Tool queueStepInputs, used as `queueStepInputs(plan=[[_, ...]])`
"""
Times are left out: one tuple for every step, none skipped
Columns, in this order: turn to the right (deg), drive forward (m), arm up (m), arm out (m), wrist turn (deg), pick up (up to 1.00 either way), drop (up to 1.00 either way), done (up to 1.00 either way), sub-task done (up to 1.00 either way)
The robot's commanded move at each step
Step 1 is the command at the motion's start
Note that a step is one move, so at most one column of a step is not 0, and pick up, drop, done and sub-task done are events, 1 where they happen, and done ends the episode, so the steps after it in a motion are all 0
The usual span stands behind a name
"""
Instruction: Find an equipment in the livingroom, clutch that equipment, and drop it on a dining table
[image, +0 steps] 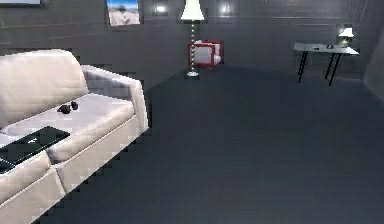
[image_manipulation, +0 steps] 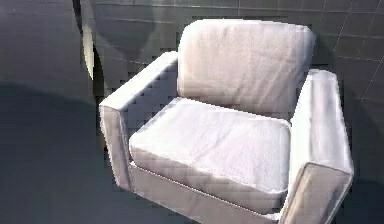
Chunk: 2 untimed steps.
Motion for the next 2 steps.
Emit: queueStepInputs(plan=[[-45.0, 0.00, 0.00, 0.00, 0.0, 0.00, 0.00, 0.00, 0.00], [-18.0, 0.00, 0.00, 0.00, 0.0, 0.00, 0.00, 0.00, 0.00]])
